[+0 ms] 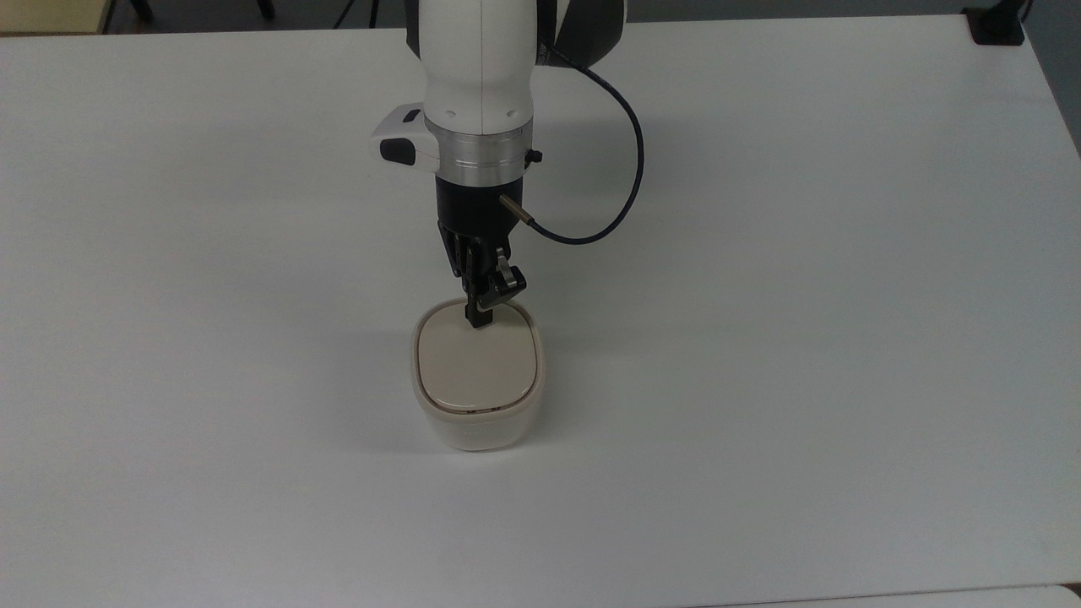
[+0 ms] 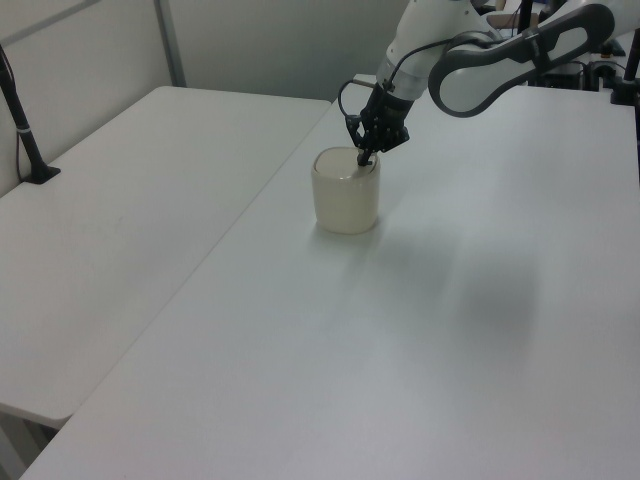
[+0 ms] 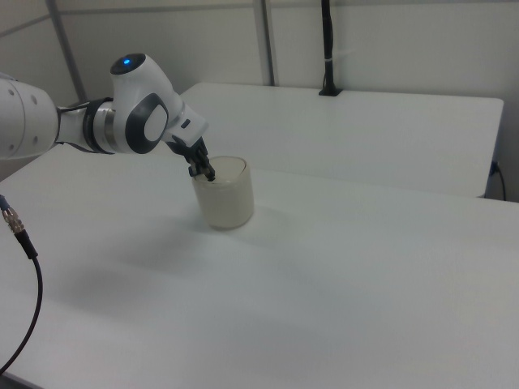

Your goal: Close the trash bin

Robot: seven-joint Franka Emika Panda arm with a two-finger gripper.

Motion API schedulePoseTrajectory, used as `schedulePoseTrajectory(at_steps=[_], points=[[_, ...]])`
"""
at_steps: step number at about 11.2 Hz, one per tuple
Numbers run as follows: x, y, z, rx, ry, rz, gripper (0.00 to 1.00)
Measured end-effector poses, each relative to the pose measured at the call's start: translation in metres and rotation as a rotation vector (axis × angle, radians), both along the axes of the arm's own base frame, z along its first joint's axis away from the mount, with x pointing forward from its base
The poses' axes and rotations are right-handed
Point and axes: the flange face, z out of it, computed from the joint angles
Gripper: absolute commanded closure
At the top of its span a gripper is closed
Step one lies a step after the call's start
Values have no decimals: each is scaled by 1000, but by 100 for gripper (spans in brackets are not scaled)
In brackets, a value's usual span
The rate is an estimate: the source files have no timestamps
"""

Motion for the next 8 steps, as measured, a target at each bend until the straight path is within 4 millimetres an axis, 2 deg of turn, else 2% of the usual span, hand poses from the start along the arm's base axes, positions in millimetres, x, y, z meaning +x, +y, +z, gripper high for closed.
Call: schedulePoseTrajectory(at_steps=[6, 7, 8], points=[[1, -2, 2, -9, -2, 6, 100], [0, -9, 10, -9, 3, -6, 100], [-3, -18, 26, -10, 11, -15, 100]])
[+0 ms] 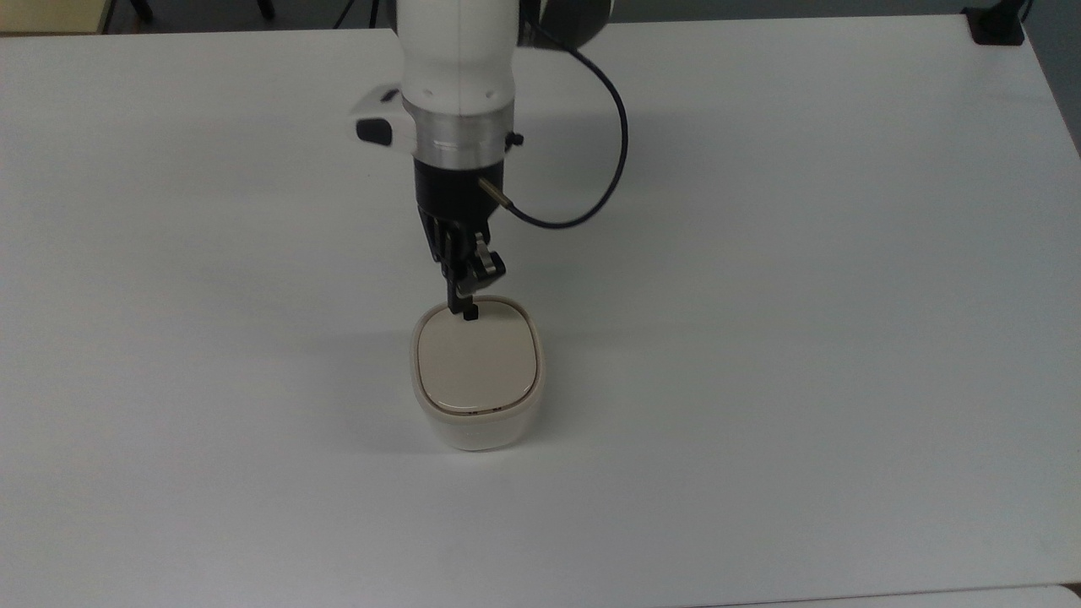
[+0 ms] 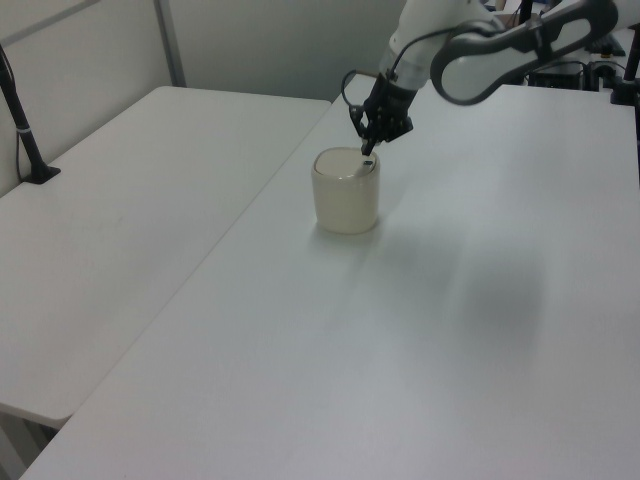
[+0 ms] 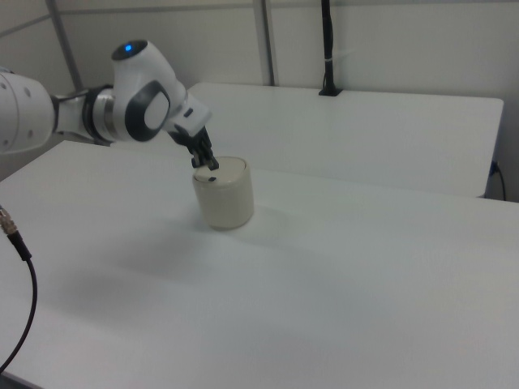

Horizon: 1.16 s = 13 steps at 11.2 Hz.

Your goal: Close the trash bin

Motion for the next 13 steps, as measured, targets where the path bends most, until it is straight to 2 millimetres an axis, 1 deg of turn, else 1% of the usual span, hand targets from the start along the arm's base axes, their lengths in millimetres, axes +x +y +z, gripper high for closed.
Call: schedulePoseTrajectory(at_steps=[1, 2, 3, 4, 5, 6, 7, 8, 10, 11, 12, 13], points=[[-6, -6, 27, -7, 2, 12, 100], [-18, -12, 57, -18, 16, 40, 100], [-35, -18, 87, -34, 44, 80, 100], [-54, -23, 112, -52, 86, 131, 100], [-74, -31, 129, -63, 145, 180, 100], [-91, -39, 140, -69, 203, 247, 100], [-105, -46, 149, -76, 246, 340, 98], [-115, -53, 155, -92, 271, 449, 97], [-122, -67, 160, -151, 276, 661, 97], [-122, -75, 160, -182, 276, 754, 93], [-122, -81, 160, -206, 275, 827, 54], [-123, -82, 160, -218, 282, 868, 13]])
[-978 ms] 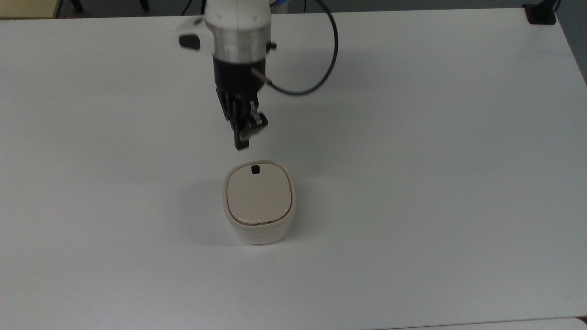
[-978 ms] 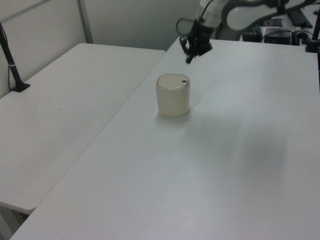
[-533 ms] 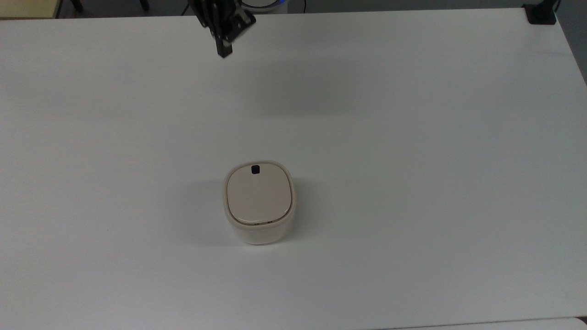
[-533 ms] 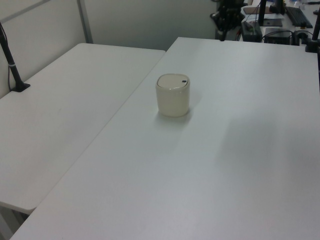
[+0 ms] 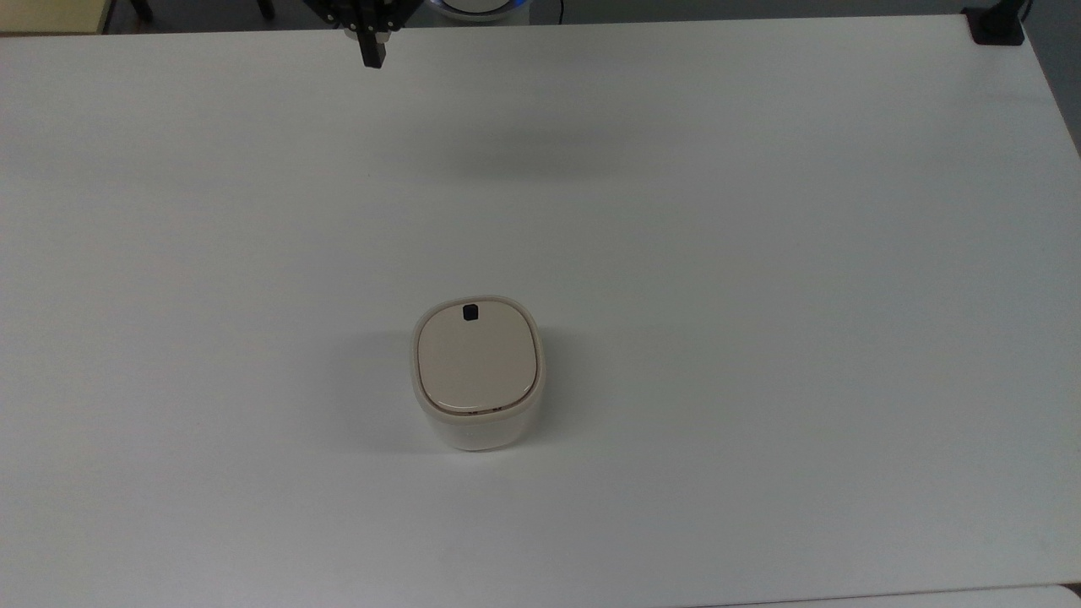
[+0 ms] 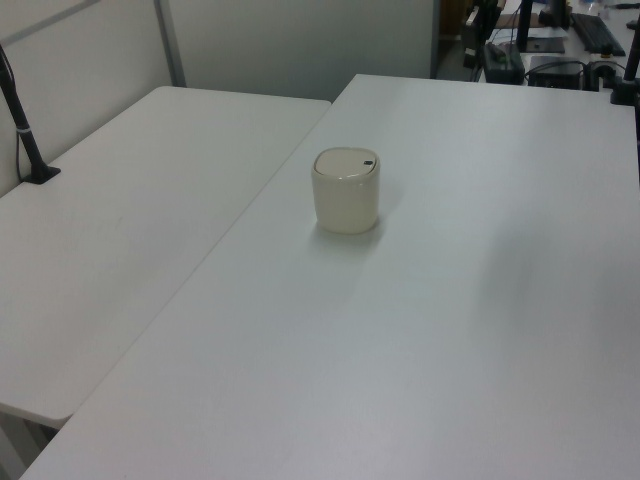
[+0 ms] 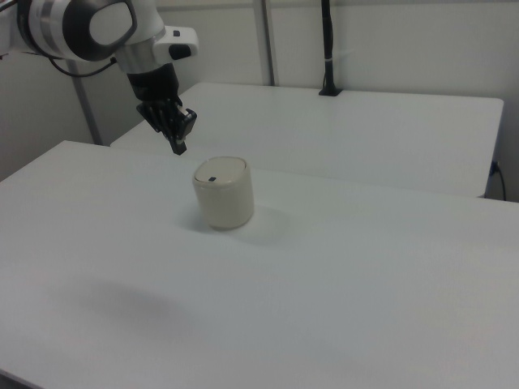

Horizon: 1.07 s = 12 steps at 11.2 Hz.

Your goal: Close the trash bin

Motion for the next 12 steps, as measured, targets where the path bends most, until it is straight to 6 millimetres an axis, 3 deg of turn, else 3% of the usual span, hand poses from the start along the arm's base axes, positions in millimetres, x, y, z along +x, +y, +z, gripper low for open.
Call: schedulePoseTrajectory(at_steps=[1, 12], points=[[0, 1, -1, -19, 14, 19, 0], [1, 9, -1, -38, 70, 44, 0]])
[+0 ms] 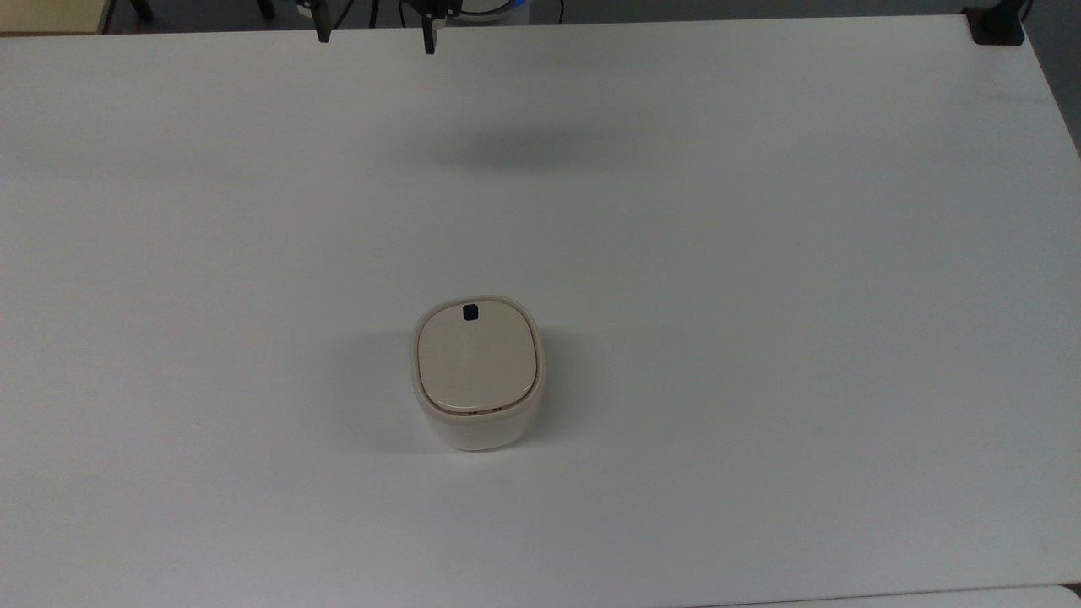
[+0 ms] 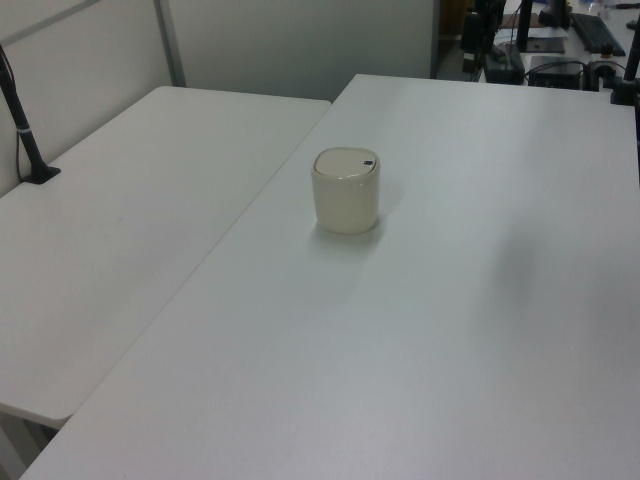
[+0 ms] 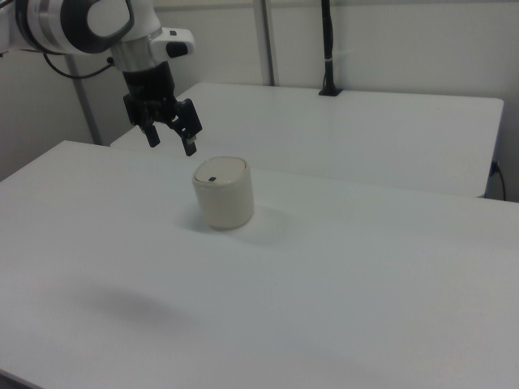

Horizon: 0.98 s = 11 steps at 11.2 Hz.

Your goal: Close the trash bin

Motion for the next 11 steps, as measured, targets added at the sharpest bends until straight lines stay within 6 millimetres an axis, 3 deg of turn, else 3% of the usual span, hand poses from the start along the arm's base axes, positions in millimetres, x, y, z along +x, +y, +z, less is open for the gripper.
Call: schedulePoseTrajectory(at_steps=[11], points=[[4, 0, 3, 32, -19, -33, 0]])
